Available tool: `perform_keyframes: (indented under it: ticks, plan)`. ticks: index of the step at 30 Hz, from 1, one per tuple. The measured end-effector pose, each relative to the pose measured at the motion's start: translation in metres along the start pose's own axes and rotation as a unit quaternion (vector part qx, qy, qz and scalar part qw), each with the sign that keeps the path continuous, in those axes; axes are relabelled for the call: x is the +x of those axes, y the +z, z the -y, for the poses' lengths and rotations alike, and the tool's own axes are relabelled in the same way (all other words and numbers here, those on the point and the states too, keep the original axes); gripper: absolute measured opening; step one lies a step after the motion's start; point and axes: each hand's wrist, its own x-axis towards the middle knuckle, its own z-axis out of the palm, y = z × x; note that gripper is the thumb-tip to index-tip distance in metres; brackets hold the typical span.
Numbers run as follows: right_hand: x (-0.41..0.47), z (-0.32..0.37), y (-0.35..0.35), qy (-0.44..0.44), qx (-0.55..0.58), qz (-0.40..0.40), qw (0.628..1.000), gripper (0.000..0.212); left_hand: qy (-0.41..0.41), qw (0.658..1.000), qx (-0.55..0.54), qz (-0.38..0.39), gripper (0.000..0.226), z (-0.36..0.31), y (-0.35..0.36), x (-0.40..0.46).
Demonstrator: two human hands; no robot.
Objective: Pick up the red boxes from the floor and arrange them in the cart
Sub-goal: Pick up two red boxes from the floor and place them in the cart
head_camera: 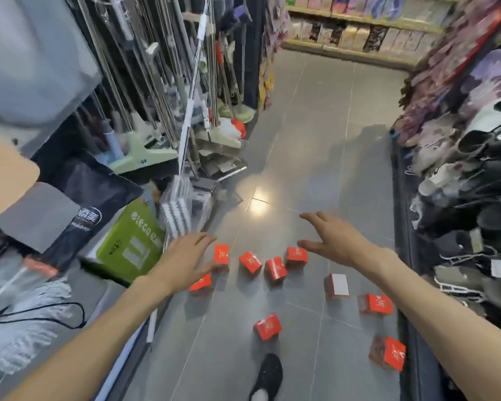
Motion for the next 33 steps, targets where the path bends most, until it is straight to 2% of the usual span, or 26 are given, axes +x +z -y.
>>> perform_keyframes:
  ticks: [5,11,17,21,24,27,29,33]
  plan:
    - [0.135,-0.016,0.084,-0.034,0.001,0.006,0.999,0.075,-0.022,1.000,-0.014,0.003,0.076,0.074,0.100,0.096]
    - [0.262,-0.032,0.269,-0.045,0.030,0.002,0.999,0.076,-0.043,0.998,-0.052,0.014,0.088,0.149,0.289,0.179]
    - [0.323,-0.053,0.437,-0.065,0.030,0.011,0.997,0.075,-0.112,0.989,-0.058,0.078,0.116,0.208,0.476,0.206]
    - [0.352,-0.062,0.527,-0.063,0.038,0.038,0.997,0.077,-0.165,0.978,-0.021,0.129,0.127,0.234,0.576,0.215]
    - [0.363,-0.064,0.577,-0.077,0.017,0.033,0.996,0.077,-0.197,0.972,0.005,0.129,0.128,0.250,0.622,0.222]
    - [0.367,-0.059,0.601,-0.083,0.014,0.009,0.996,0.075,-0.196,0.979,0.028,0.042,0.108,0.259,0.644,0.225]
    - [0.370,-0.057,0.603,-0.062,0.019,0.011,0.998,0.076,-0.190,0.981,0.027,0.032,0.098,0.261,0.647,0.228]
    - [0.371,-0.053,0.579,-0.032,0.051,0.022,0.998,0.077,-0.170,0.985,0.001,0.035,0.097,0.256,0.625,0.220]
